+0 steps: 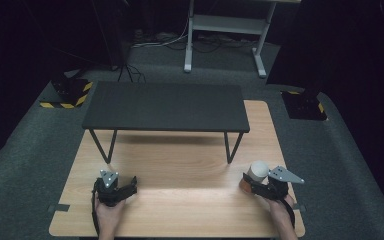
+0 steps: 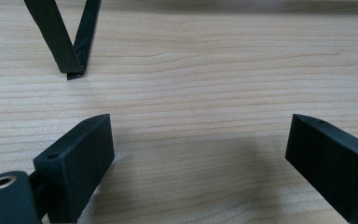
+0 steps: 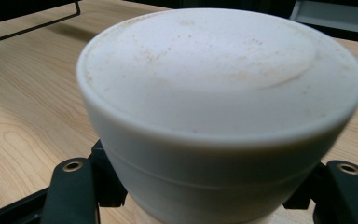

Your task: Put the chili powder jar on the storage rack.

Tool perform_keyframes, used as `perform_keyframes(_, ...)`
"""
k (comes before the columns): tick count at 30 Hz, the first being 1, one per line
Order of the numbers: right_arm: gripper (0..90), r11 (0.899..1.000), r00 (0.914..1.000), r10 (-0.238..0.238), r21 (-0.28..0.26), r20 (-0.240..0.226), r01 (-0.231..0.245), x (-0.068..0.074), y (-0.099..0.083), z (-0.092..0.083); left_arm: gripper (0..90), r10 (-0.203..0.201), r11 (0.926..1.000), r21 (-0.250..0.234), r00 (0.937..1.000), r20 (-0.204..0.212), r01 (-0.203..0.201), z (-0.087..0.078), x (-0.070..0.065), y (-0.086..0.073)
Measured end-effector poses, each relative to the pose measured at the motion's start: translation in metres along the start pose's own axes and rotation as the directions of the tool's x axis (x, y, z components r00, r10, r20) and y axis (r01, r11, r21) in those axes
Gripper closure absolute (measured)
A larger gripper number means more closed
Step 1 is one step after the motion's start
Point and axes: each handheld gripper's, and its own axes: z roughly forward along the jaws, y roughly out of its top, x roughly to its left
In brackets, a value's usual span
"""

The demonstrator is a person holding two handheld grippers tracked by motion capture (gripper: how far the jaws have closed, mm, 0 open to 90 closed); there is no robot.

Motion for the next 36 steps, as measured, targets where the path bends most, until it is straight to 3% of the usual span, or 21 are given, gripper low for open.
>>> perform_keyframes(12, 34.2, 1.0, 0.9998, -0.022, 0.011, -0.004, 0.022, 0.002, 0.008, -0.001, 8.1, 0.0, 1.0, -0.002, 1.0, 0.002, 0.0, 0.0, 0.0, 0.0)
perform_keyframes(20, 34.2, 1.0, 0.999, -0.03, -0.004, -0.032, 0.03, 0.0, 0.018, -0.005, 8.1, 0.0, 1.0, -0.001, 1.0, 0.004, 0.0, 0.0, 0.0, 0.0)
perform_keyframes(32, 34.3, 0.997, 0.9935, -0.069, -0.032, -0.09, 0.067, -0.003, 0.061, -0.013, 8.1, -0.001, 1.0, -0.002, 1.0, 0.007, 0.001, 0.0, 0.001, 0.0)
perform_keyframes(36, 34.3, 0.996, 0.9882, -0.084, -0.047, -0.128, 0.078, -0.005, 0.084, -0.014, 8.1, -0.004, 1.0, -0.003, 1.0, 0.008, 0.004, 0.0, 0.001, 0.0)
